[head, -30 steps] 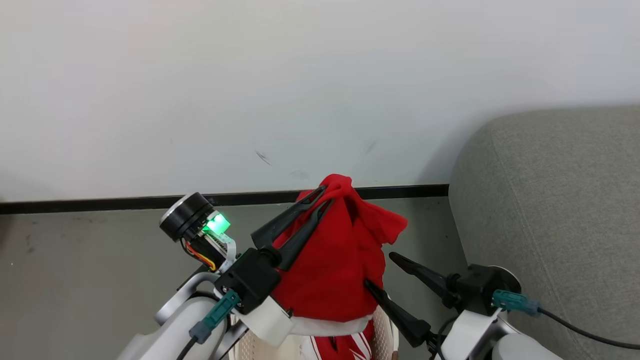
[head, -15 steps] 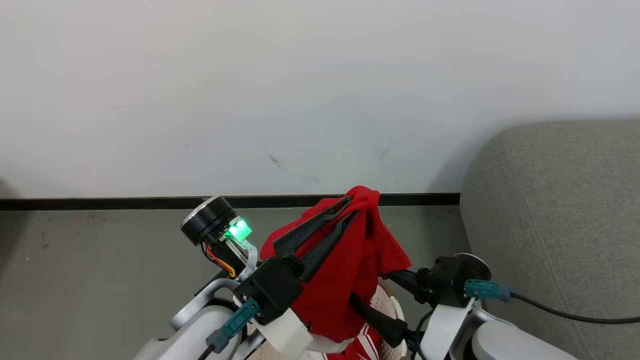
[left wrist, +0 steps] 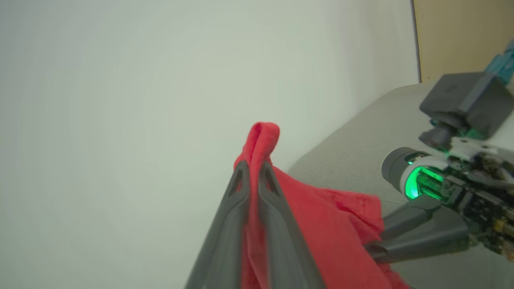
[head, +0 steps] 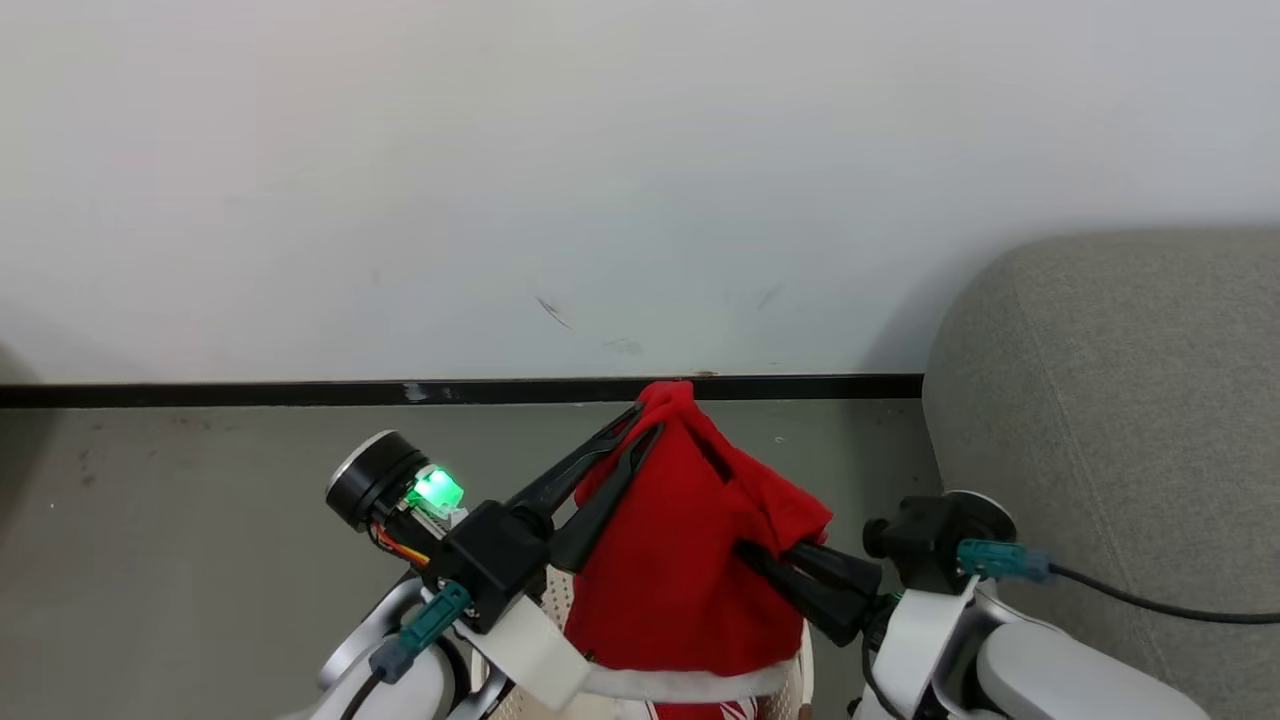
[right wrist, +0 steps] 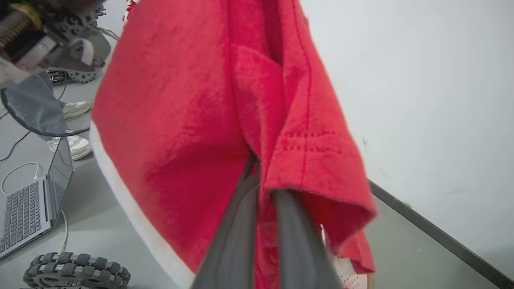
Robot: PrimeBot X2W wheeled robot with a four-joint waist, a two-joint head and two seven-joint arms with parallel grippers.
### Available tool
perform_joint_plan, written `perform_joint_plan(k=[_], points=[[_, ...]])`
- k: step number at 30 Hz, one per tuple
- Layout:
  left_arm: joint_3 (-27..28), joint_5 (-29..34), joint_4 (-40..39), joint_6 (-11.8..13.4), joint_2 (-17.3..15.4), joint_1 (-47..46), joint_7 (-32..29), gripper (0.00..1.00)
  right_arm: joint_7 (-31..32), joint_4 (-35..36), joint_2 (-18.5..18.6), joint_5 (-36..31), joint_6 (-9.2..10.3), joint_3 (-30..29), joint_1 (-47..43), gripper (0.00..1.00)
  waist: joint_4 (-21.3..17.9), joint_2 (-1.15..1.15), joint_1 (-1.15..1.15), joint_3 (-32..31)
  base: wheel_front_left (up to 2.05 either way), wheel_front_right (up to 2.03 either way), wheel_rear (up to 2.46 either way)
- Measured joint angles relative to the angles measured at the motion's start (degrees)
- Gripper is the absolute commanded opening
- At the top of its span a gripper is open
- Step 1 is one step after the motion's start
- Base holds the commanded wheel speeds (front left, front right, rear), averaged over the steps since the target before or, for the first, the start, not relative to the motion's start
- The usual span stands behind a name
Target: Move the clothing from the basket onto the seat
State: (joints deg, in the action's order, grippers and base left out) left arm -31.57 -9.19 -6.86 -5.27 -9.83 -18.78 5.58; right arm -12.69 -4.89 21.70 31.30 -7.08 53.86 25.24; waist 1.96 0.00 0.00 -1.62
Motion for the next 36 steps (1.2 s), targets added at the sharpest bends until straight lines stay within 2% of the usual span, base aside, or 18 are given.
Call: perform_joint_plan(k=[1,3,4,5,13,22,30,36], points=[[0.46,-0.47,0.32,0.21,0.15,0.49,0.01,0.00,-0.04,-0.19,0.38,0.20,0.00,-0.41,-0.01,0.00,-0.16,0.00,0.00,0.06,0.00,0.00,0.00],[1.10,-1.75,0.86,0.67,0.46,1.29,0.02,0.47,-0.47,-0.63,0.90,1.15,0.00,-1.47,-0.08,0.00,-0.53,0.00,0.00,0.18,0.00,0.00,0.00],[1.40,-2.21,1.13,0.80,0.66,1.75,0.03,0.91,-0.49,-0.75,1.13,1.32,0.00,-2.00,-0.12,0.00,-0.74,0.00,0.00,0.24,0.00,0.00,0.00],[1.54,-2.63,1.53,1.15,0.81,2.13,0.03,1.00,-0.51,-0.83,1.34,1.57,0.00,-2.64,-0.19,0.00,-0.95,0.00,0.00,0.29,0.00,0.00,0.00],[1.87,-3.58,2.89,1.34,1.11,3.97,0.37,1.00,-1.18,-1.63,2.78,3.53,0.01,-11.20,-1.21,0.00,-3.01,0.00,0.00,0.65,0.00,0.00,0.00],[1.81,-5.45,3.34,1.34,2.12,4.60,1.16,1.00,-1.49,-3.50,5.99,3.77,0.01,-22.05,-5.15,0.00,-5.68,0.00,0.00,0.95,0.00,0.00,0.00],[0.55,-5.42,3.36,1.13,2.42,4.61,2.09,1.00,-1.49,-3.22,6.20,3.37,0.01,-31.16,-10.00,0.00,-8.32,0.00,0.00,1.07,0.00,0.00,0.00],[-1.12,-5.41,4.09,1.07,2.83,4.61,2.16,1.00,-1.51,-2.15,4.85,1.79,0.01,-35.26,-14.72,0.00,-10.49,0.00,0.00,1.07,0.00,0.00,0.00]])
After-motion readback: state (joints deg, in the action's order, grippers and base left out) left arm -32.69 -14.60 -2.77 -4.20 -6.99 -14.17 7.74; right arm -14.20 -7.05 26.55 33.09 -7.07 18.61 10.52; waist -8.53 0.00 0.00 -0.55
